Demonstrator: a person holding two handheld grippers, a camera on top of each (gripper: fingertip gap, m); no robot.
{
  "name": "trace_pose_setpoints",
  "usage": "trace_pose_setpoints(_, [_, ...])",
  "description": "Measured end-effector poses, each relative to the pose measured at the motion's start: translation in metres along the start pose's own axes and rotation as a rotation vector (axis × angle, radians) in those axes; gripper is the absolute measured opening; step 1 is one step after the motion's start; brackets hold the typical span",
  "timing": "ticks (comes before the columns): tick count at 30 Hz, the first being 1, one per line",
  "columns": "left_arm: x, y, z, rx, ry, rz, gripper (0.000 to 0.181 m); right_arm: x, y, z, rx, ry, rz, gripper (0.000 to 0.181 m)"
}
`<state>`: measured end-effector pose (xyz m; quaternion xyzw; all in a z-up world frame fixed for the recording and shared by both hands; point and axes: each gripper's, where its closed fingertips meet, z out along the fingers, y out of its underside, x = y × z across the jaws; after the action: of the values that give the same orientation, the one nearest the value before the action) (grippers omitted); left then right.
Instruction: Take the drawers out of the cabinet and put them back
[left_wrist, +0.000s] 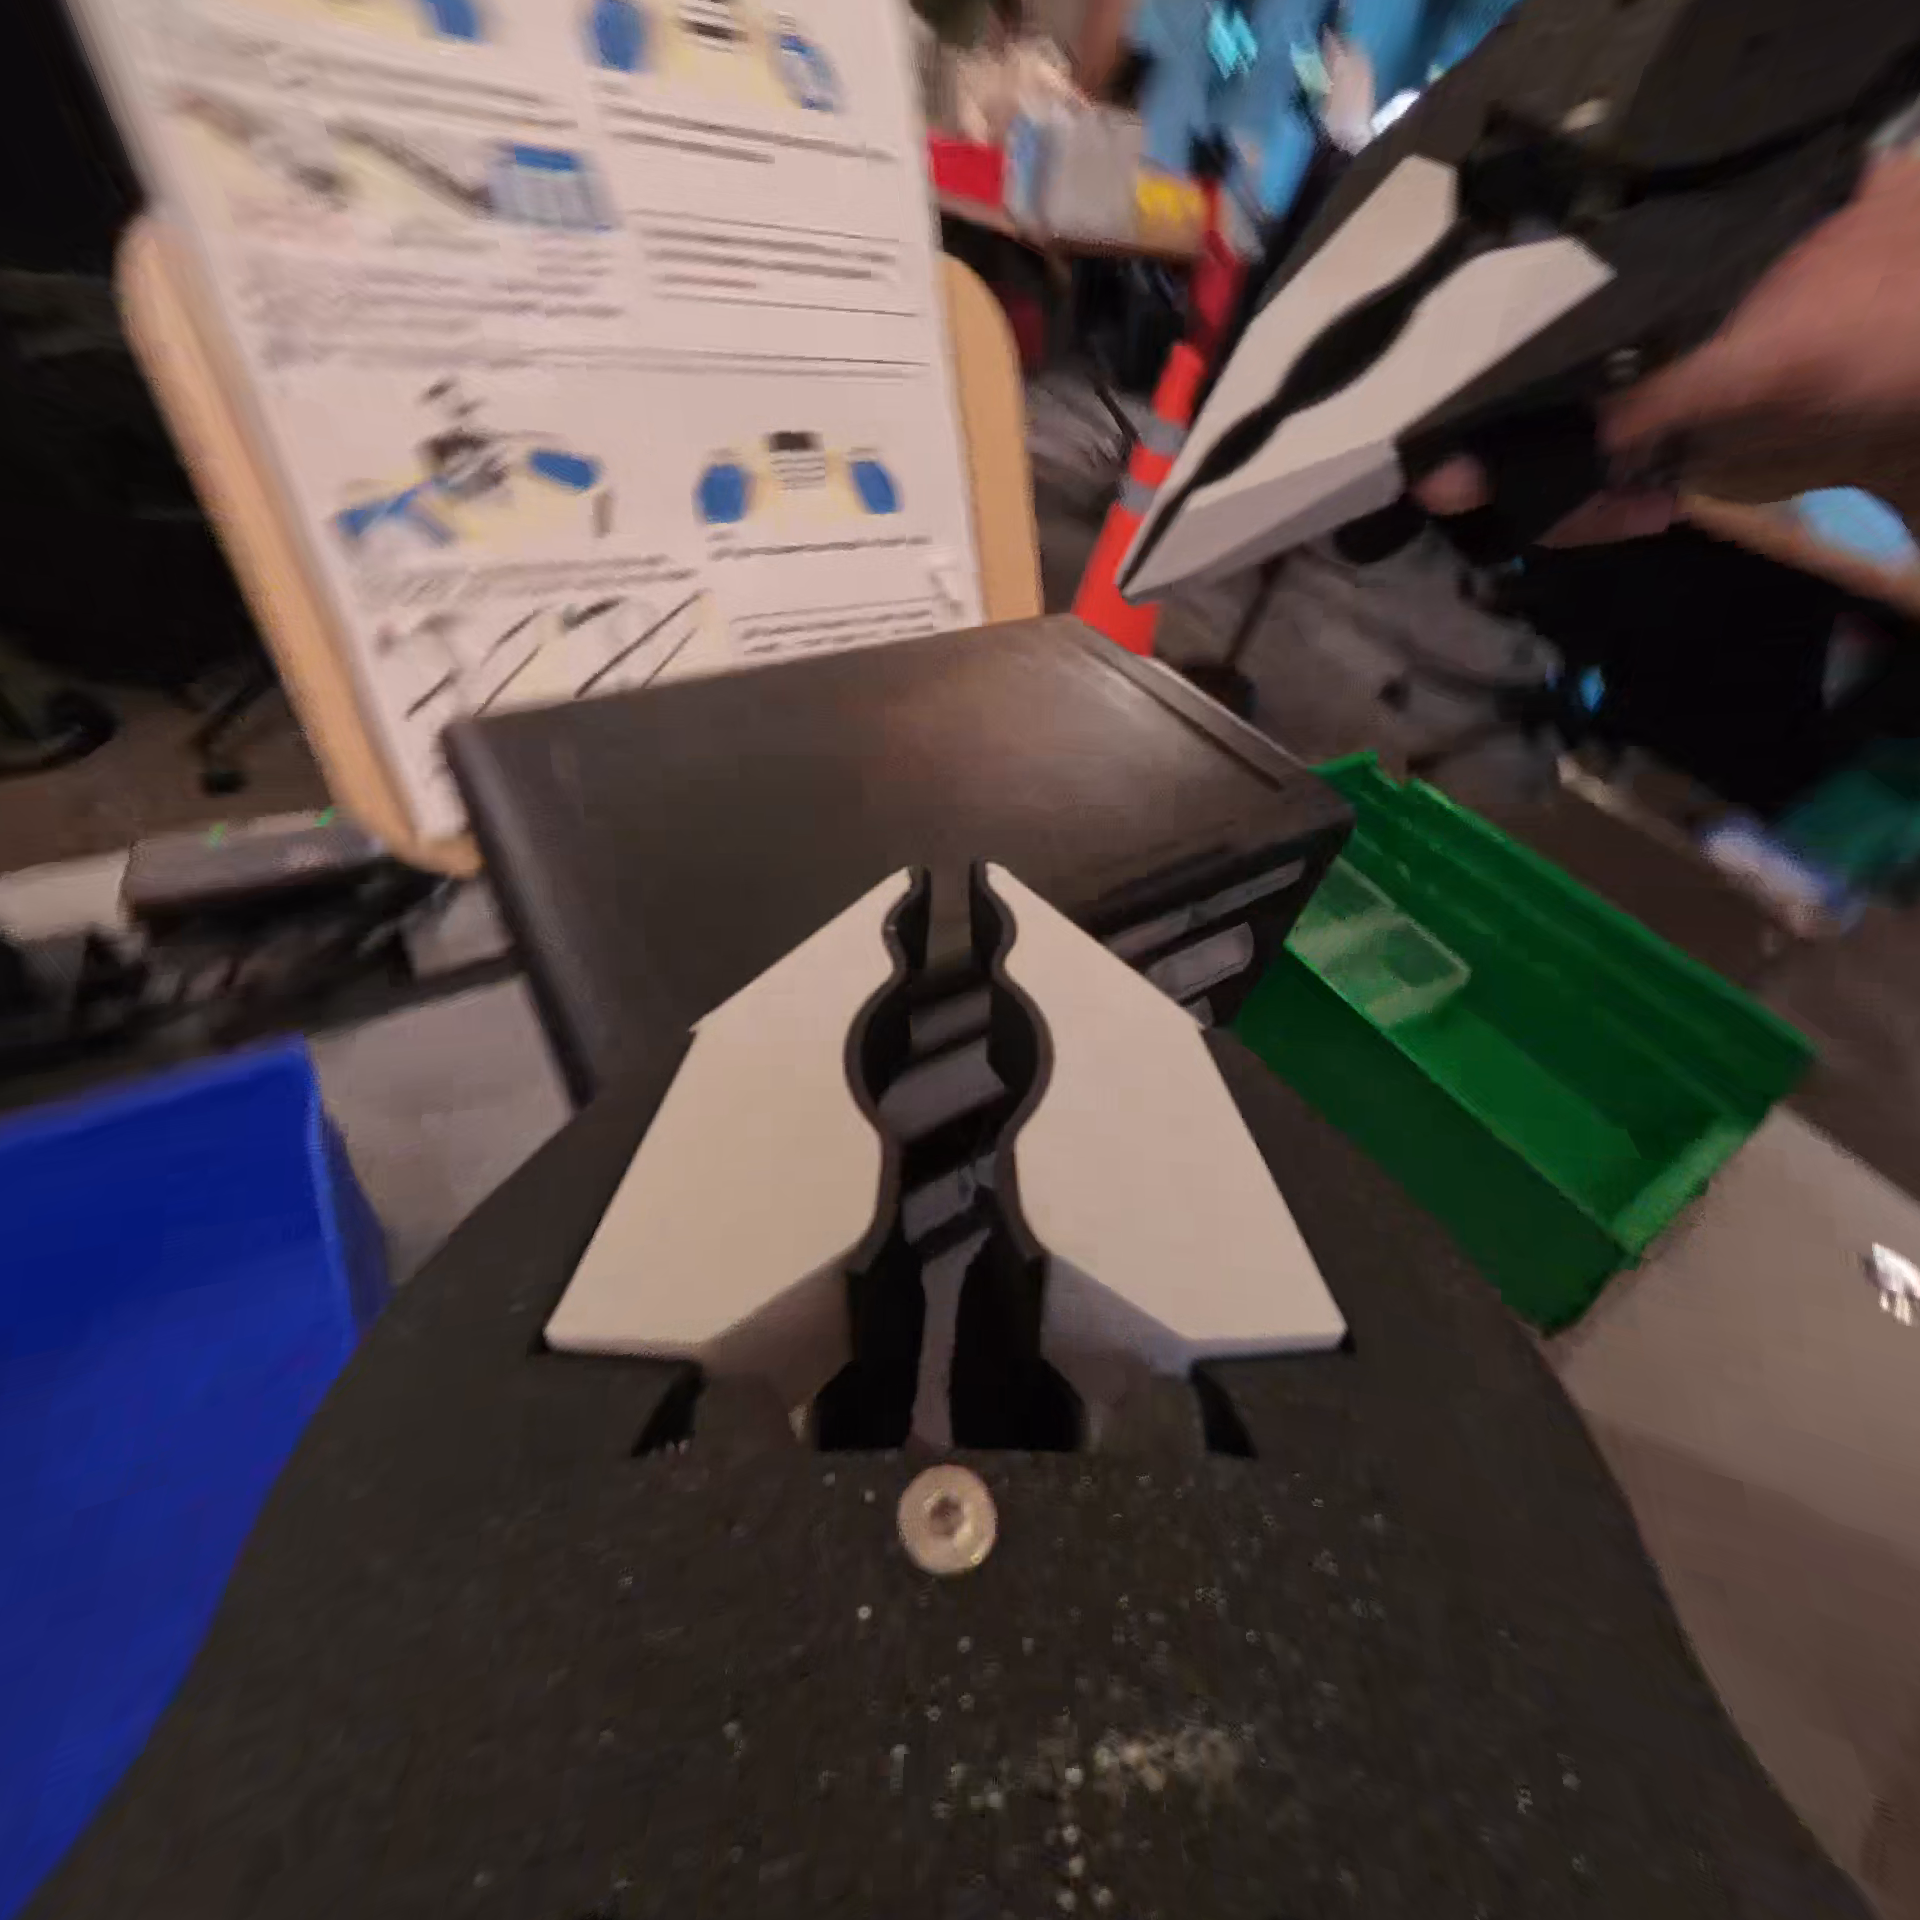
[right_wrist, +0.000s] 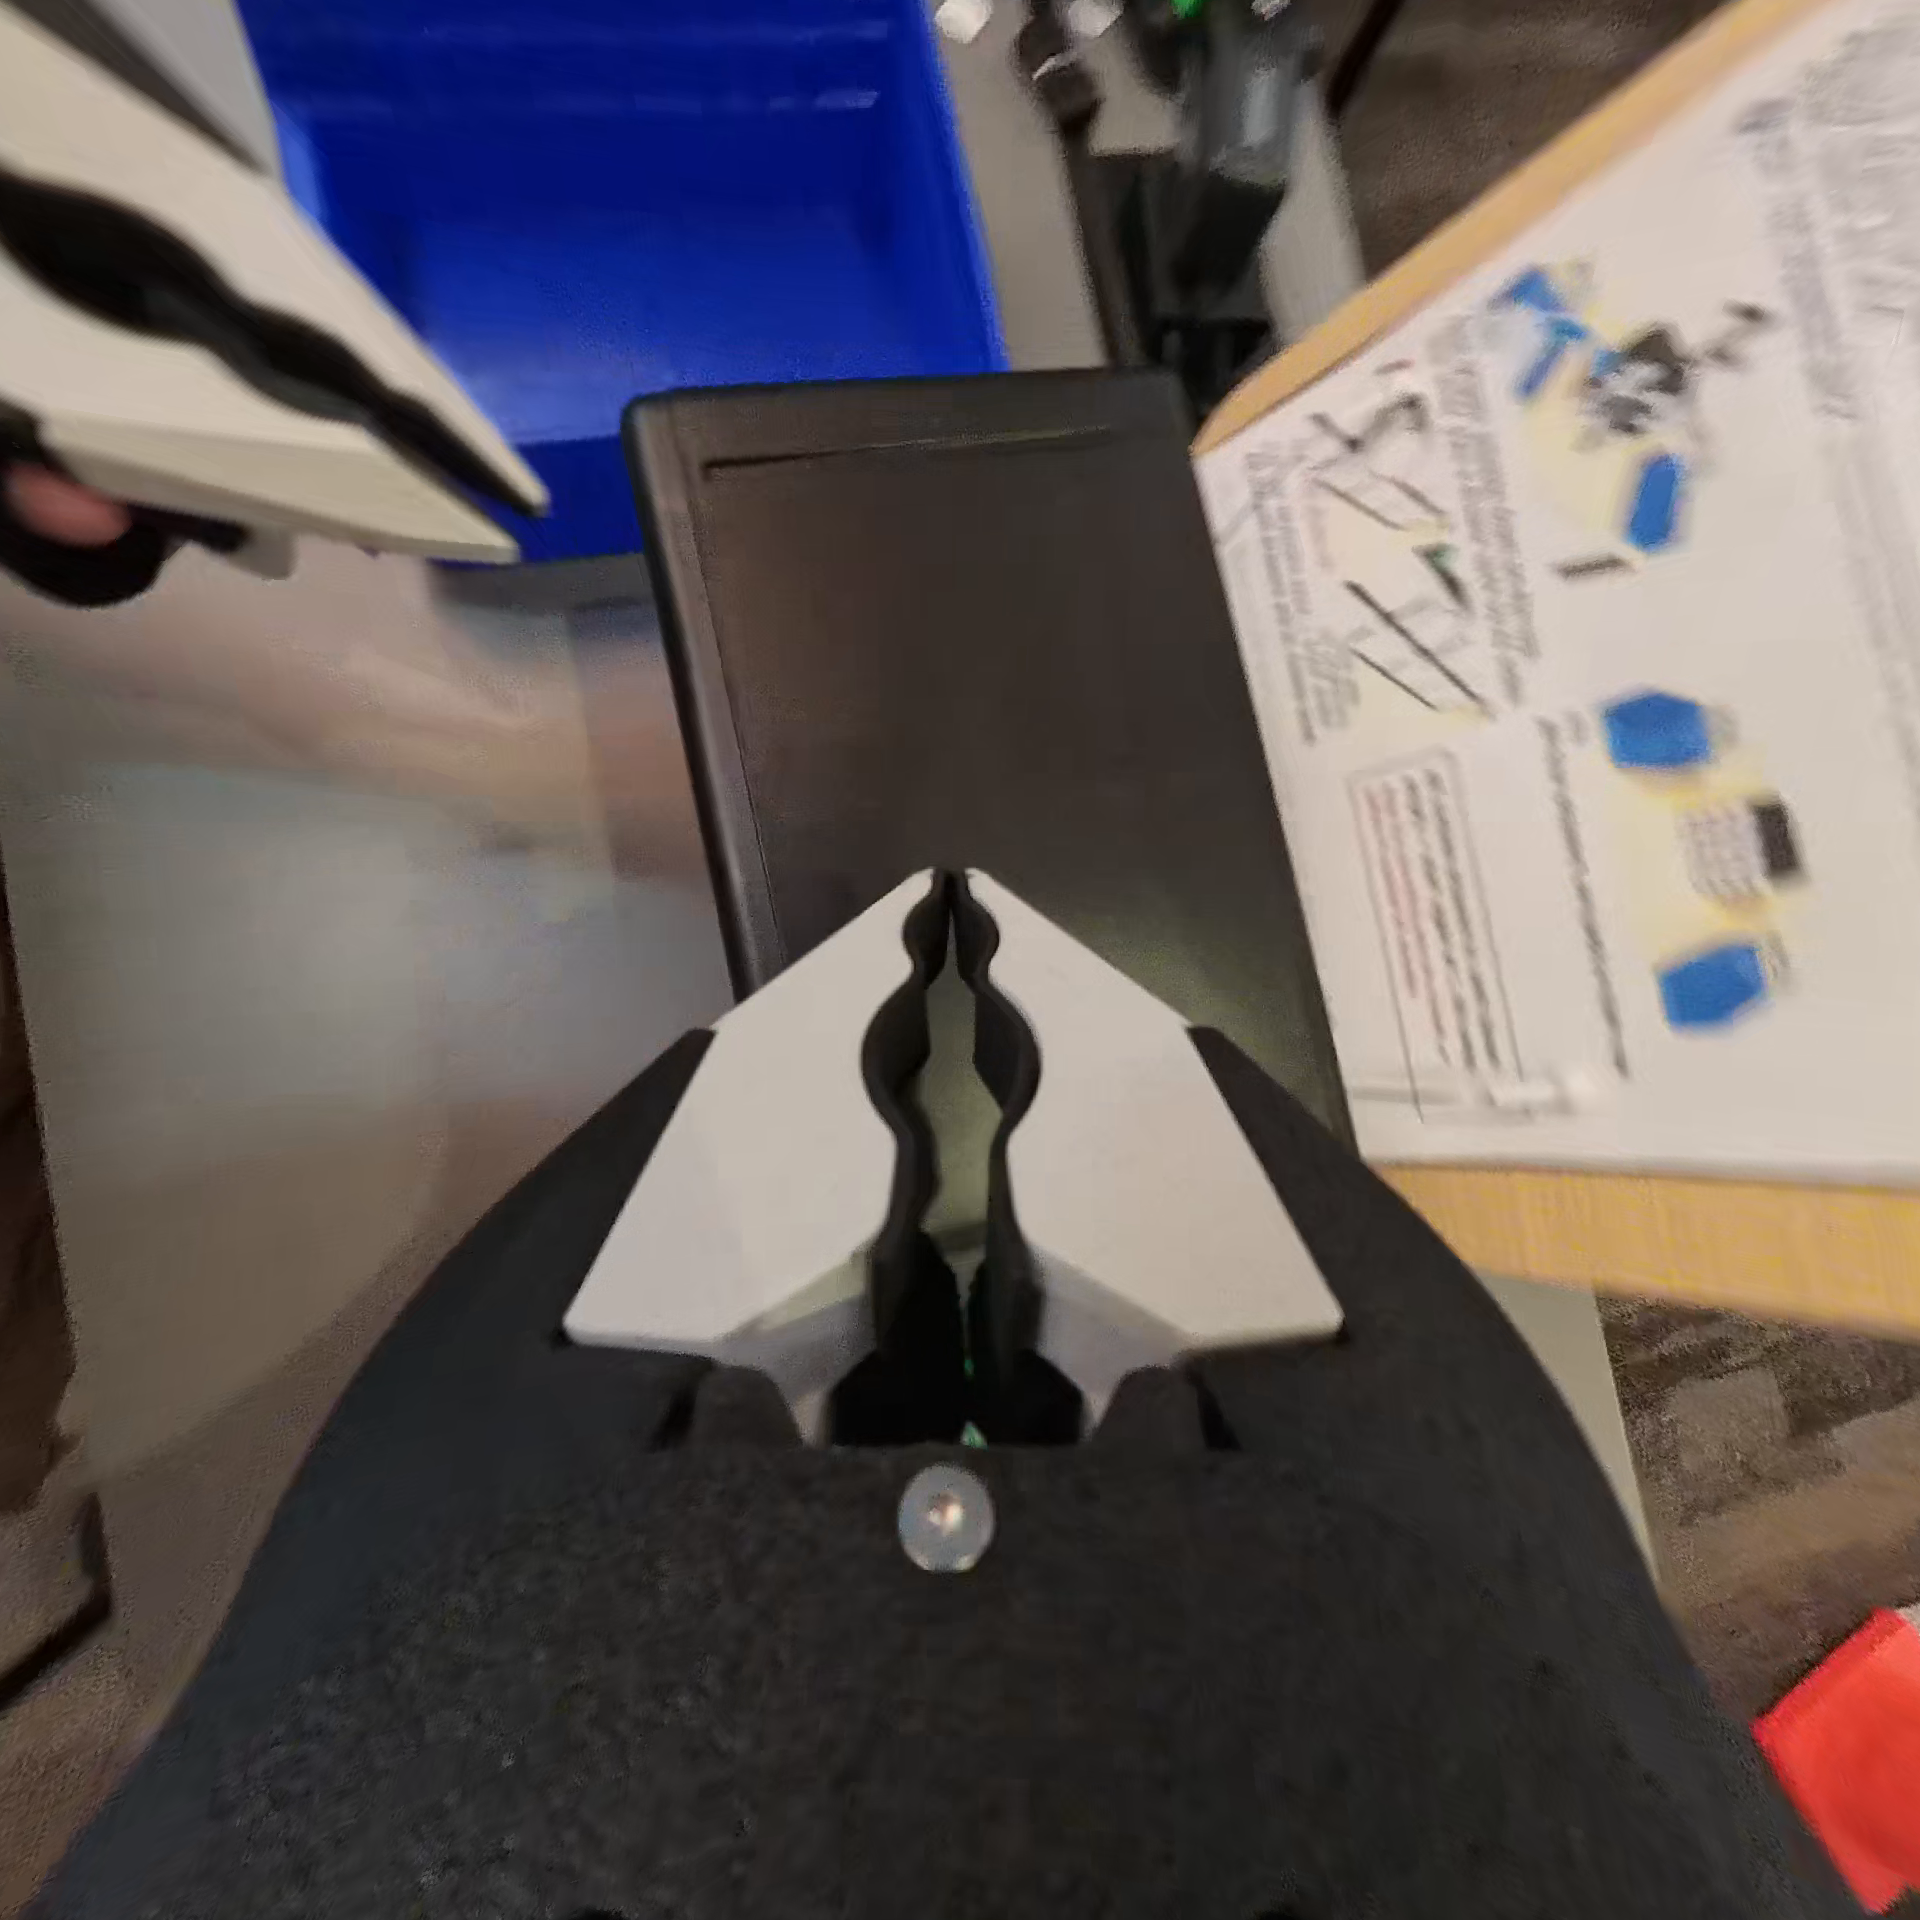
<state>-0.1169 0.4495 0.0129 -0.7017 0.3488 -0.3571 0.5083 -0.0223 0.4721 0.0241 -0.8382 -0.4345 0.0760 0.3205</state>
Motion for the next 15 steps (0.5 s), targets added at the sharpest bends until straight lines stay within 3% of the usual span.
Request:
trace_pose_setpoints(1, [-0.006, 0.018, -0.015, 0.045, -0.055, -0.056, 0.006, -0.005, -0.006, 0.015, -0.052, -0.06, -0.024, 0.0])
trace_pose_setpoints(5, [0.005, 0.11, -0.043, -0.037, -0.203, 0.047, 0.012, -0.01, -0.009, 0.058, -0.293, -0.162, -0.093, 0.0])
trace_pose_setpoints(7, [0.015, 0.142, -0.046, -0.087, -0.216, 0.065, 0.014, -0.012, -0.014, 0.067, -0.345, -0.186, -0.115, 0.0])
trace_pose_setpoints(11, [0.016, 0.176, -0.039, -0.126, -0.206, -0.074, 0.022, -0.015, -0.019, 0.076, -0.418, -0.208, -0.144, 0.0])
trace_pose_setpoints(15, [0.004, 0.186, -0.025, -0.105, -0.198, -0.183, 0.026, -0.015, -0.015, 0.083, -0.492, -0.212, -0.168, 0.0])
